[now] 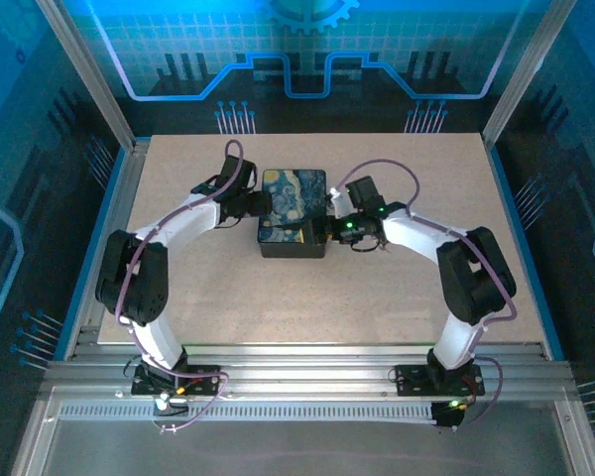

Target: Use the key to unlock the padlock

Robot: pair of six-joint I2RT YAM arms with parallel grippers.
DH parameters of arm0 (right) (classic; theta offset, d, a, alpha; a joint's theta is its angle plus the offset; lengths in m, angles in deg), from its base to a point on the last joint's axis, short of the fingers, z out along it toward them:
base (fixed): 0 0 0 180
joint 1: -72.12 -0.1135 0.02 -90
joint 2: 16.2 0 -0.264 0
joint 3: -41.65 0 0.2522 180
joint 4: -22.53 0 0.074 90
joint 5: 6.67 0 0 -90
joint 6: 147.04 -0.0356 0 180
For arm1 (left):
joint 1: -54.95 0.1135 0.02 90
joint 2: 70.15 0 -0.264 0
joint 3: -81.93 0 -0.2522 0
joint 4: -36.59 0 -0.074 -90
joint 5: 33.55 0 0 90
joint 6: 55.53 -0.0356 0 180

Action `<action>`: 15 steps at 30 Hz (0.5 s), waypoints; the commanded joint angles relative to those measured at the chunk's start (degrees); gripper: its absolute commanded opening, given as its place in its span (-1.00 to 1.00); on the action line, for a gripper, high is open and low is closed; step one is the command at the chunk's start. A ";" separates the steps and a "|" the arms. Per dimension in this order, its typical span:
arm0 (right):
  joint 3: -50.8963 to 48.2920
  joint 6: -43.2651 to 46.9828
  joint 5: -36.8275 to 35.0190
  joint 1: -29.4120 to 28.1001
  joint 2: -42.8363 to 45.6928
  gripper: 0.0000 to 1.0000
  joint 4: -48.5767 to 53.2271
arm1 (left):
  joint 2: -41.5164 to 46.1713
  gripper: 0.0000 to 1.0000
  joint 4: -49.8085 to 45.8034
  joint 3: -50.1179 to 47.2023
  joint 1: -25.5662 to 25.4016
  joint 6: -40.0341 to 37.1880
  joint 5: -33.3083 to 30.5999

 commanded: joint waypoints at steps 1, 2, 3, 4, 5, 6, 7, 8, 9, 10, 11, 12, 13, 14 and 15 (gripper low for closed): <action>3.25 -0.43 3.79 -2.51 -0.52 1.00 -2.76 | 3.45 0.28 -1.80 -0.11 1.37 -0.11 -0.46; 3.06 0.19 2.70 -2.14 0.31 1.00 -1.75 | 3.80 0.49 -2.01 -0.55 2.07 0.14 -0.22; 2.69 0.88 1.26 -1.57 1.30 1.00 -0.44 | 4.18 0.90 -1.95 -1.13 2.70 0.42 0.11; 2.15 2.32 -0.43 -0.71 2.85 1.00 1.43 | 4.72 0.98 -1.50 -1.91 3.51 0.68 0.46; 1.28 4.25 -2.75 0.40 4.71 1.00 3.48 | 5.33 0.98 -0.88 -2.96 4.47 1.13 0.83; 0.38 6.03 -4.84 1.43 6.52 1.00 4.84 | 5.74 0.98 -0.40 -3.94 5.12 1.62 0.84; -1.01 7.96 -7.36 2.78 8.80 1.00 5.92 | 6.18 0.98 0.61 -5.05 6.02 1.83 0.67; -2.32 9.45 -9.65 4.28 10.77 1.00 6.56 | 6.58 0.98 1.84 -6.30 6.45 1.84 -0.51; -3.77 10.92 -13.03 6.24 13.00 1.00 6.94 | 7.22 0.98 4.08 -8.33 6.64 1.79 -2.91; -5.67 12.51 -16.75 8.20 15.47 1.00 6.56 | 8.11 0.98 7.19 -10.65 6.66 0.92 -5.53; -7.76 13.92 -19.77 9.88 17.62 1.00 4.90 | 8.98 0.98 10.58 -13.44 6.72 -0.41 -7.00; -10.85 15.20 -22.50 12.15 20.19 1.00 1.47 | 9.97 0.98 15.28 -17.44 6.77 -2.15 -9.00; -14.24 16.39 -23.56 14.62 22.86 1.00 -2.88 | 11.55 0.98 20.69 -21.14 6.69 -4.97 -10.25; -18.05 17.57 -23.88 16.58 25.00 1.00 -7.11 | 12.76 0.98 24.30 -23.70 7.15 -5.20 -10.32; -21.17 19.11 -24.86 18.51 26.86 1.00 -10.96 | 13.82 0.98 24.15 -24.48 8.19 -5.80 -8.39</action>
